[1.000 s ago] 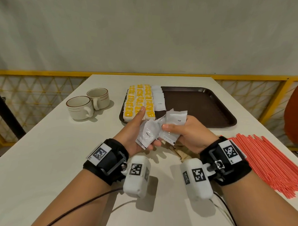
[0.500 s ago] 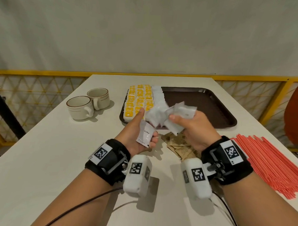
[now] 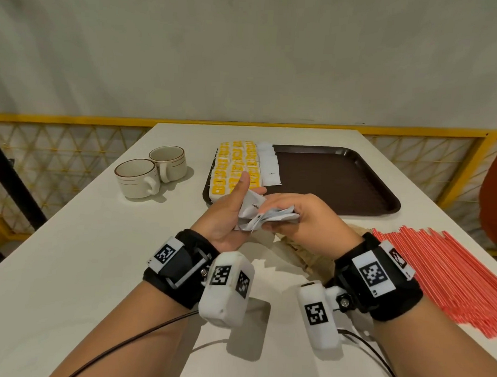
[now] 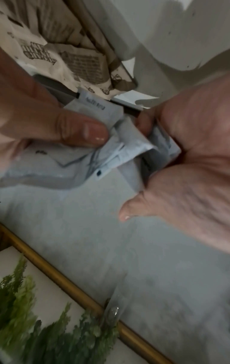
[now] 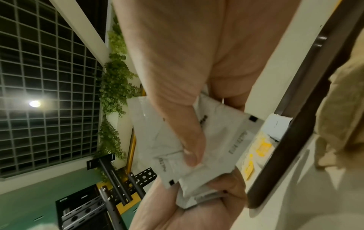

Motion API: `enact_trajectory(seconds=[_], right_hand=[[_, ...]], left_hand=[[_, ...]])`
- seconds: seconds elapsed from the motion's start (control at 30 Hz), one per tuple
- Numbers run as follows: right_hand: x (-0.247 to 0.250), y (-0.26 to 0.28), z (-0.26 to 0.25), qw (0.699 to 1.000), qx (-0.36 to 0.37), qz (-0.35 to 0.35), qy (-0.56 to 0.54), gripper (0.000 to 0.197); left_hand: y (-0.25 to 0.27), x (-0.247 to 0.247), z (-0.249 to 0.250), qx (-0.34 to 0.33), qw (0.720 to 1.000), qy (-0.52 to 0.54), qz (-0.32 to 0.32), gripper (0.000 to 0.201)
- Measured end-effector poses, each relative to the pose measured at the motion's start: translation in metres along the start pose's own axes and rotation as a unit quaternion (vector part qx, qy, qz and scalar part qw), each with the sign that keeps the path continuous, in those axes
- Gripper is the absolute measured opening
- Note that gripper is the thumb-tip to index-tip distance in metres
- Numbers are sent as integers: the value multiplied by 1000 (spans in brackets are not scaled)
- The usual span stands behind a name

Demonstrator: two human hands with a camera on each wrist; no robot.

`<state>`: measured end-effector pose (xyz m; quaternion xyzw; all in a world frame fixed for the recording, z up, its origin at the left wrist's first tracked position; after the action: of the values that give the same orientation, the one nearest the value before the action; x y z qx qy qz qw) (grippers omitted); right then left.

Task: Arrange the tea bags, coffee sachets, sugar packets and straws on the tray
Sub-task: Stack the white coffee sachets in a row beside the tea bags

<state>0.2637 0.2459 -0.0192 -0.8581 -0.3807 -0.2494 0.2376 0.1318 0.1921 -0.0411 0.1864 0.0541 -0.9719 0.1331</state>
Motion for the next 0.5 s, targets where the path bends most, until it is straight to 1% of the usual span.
enact_trajectory(seconds=[0.07,0.2,0.27,0.37,0.4,0.43,0.47,0.5], right_hand=[[-2,0,1,1000,-1,2,-7,20],[-3,1,1,1000,-5,-1,6,12],[-3,1,0,1000,-13,-4,4,11],[3,1,-1,998,-52,10,-18,13],[6,2,1,995,-70,18,-65,13],[9,3,3,984,-96,23,-149,15],[11,4,6,959,-129,22,-250,17],[12,4,10,925,-164,15,-342,19]], left_hand=[[3,-2,3,-2,1000,5,-11,52],[6,-4,5,4,999,23,-26,41],[6,-5,3,-2,999,48,-21,34],[4,0,2,0,997,77,5,31],[2,4,2,-4,996,88,18,30],[0,8,3,-10,995,98,33,29],[-3,12,3,-18,993,108,49,28],[-3,14,5,-25,990,122,62,27]])
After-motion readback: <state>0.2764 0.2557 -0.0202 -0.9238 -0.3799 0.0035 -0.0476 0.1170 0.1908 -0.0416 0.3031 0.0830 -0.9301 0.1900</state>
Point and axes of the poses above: each hand's wrist, its own y-axis away from the middle knuckle, its own x-axis out of the back of the hand, z = x × y, the point moved 3 cm from there along -y, towards the middle knuckle, and after that the axes turned 15 degrees about -x, right-handed, at the moved point
